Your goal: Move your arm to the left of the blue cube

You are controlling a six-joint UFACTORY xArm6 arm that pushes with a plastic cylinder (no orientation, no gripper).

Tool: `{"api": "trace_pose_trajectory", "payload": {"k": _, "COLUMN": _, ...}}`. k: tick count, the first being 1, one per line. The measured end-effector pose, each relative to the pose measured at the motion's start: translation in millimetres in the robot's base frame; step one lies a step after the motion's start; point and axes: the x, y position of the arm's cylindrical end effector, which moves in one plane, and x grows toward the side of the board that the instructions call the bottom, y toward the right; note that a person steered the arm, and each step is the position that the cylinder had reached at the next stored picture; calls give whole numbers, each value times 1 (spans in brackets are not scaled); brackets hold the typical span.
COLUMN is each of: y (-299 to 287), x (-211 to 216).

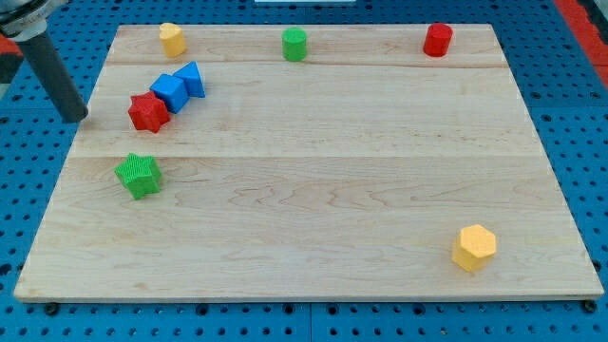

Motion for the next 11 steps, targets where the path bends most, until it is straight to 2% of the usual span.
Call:
{"api": "trace_pose_trajectory", "payload": {"k": 8, "y": 10, "x": -37}}
{"api": "trace_pose_trajectory", "payload": {"k": 10, "y": 71, "x": -55}}
{"api": "trace_pose_trajectory", "payload": {"k": 11, "y": 119, "x": -73}}
